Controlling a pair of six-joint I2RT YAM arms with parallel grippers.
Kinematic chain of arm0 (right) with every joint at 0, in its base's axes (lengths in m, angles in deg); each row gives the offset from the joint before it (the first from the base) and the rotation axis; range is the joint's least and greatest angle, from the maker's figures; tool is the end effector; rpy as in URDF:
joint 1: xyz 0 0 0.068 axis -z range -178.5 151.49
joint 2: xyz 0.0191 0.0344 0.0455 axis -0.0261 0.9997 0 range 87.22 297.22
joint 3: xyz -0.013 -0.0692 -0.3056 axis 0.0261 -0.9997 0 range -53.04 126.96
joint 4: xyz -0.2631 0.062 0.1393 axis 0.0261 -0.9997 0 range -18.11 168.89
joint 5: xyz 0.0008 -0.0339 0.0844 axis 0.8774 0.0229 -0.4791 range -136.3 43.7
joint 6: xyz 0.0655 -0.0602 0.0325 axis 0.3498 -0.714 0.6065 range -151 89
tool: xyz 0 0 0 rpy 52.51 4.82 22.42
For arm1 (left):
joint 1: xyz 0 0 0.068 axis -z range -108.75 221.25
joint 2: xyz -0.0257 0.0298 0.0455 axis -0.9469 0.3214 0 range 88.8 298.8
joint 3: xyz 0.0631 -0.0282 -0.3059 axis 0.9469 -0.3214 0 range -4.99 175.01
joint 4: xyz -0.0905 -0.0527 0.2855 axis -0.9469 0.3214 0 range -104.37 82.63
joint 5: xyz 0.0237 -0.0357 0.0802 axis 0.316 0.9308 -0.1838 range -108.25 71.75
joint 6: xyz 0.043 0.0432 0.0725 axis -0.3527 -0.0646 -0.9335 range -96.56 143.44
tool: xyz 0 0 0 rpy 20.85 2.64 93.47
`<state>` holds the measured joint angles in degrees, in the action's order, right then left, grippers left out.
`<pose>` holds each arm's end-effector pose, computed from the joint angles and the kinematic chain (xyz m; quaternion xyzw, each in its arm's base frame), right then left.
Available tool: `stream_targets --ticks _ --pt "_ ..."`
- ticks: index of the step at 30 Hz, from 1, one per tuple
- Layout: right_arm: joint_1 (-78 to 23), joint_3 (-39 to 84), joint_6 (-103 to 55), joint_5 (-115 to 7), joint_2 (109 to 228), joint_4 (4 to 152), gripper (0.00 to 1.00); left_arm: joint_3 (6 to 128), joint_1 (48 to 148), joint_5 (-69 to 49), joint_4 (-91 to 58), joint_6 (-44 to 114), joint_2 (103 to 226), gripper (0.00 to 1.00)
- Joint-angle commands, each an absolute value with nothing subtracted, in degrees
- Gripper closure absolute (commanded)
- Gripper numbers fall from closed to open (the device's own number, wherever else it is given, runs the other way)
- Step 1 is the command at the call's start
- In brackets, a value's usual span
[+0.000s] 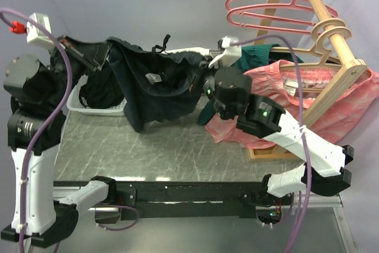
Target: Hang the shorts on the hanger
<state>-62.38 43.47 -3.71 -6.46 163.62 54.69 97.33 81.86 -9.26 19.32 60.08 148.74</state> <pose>0.1986 0.2804 0.5570 0.0044 0.7262 0.2831 0.6265 0.1915 -0.0496 0.6421 -0.0884 0.6463 -0.3498 0.6724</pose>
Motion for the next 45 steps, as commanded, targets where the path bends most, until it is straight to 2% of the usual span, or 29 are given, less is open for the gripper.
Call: stream_targets --ticks 1,5,9,11,12,13,15,16,17,18,19,20,22,28,33,37,41,45 --pt "-62.3 52.8 -10.3 -6.3 167.5 48.4 1.0 92.3 82.0 -14.0 17.4 60.1 145.9 0.95" --pt "-62.3 47.6 -8.2 -8.8 166.3 47.9 1.0 83.6 82.0 -17.5 19.5 61.7 141.5 0.91" --pt "-62.3 35.8 -3.2 -12.9 162.9 49.5 1.0 66.2 82.0 -18.1 21.3 64.8 136.4 0.88" --pt "-62.4 28.6 -1.5 -14.6 162.4 50.2 0.99 59.7 82.0 -18.1 21.8 67.5 133.2 0.82" --pt "-62.4 26.4 0.2 -15.7 162.5 50.5 0.97 52.8 81.9 -18.2 21.2 68.2 132.2 0.78" --pt "-62.4 22.0 0.9 -16.1 163.3 50.9 0.89 49.4 81.9 -17.6 20.6 69.9 131.3 0.73" --pt "-62.1 18.5 2.5 -16.4 164.6 52.2 0.83 41.5 81.9 -15.8 18.6 71.2 129.4 0.63" --pt "-62.0 17.3 2.6 -16.3 165.8 52.2 0.7 39.8 81.9 -14.0 18.2 71.8 129.1 0.54" --pt "-62.0 17.3 2.6 -16.1 166.2 52.1 0.59 38.8 81.9 -13.7 18.2 71.8 129.0 0.29" --pt "-62.1 17.6 1.9 -15.5 166.3 51.8 0.49 38.3 81.9 -13.8 18.8 71.6 128.9 0.19" --pt "-62.1 19.2 1.0 -15.2 166.1 51.7 0.4 38.5 81.9 -14.3 19.1 70.9 128.8 0.14" --pt "-62.1 20.5 0.0 -15.0 165.9 51.7 0.36 39.1 81.9 -14.6 19.7 70.6 128.7 0.06" --pt "-62.1 25.6 -3.6 -13.5 165.5 51.2 0.24 42.5 81.9 -15.3 21.4 69.2 128.9 0.01" --pt "-59.2 45.4 -13.5 -11.3 170.3 48.9 0.2 51.6 81.9 -14.4 21.5 64.8 134.8 0.03" --pt "-47.8 64.6 -13.8 -22.3 178.1 45.8 0.21 58.0 81.9 -7.1 16.9 62.7 141.8 0.03" --pt "-43.9 72.2 -16.1 -20.4 181.6 49.6 0.21 62.9 82.4 -1.7 12.5 62.0 147.0 0.03" --pt "-35.6 79.8 -10.8 -21.6 186.2 52.3 0.22 65.6 83.5 -2.3 12.5 61.7 150.1 0.03" --pt "-33.1 83.2 -8.3 -22.9 191.3 57.5 0.24 65.4 83.5 -3.7 11.9 61.6 150.4 0.03"
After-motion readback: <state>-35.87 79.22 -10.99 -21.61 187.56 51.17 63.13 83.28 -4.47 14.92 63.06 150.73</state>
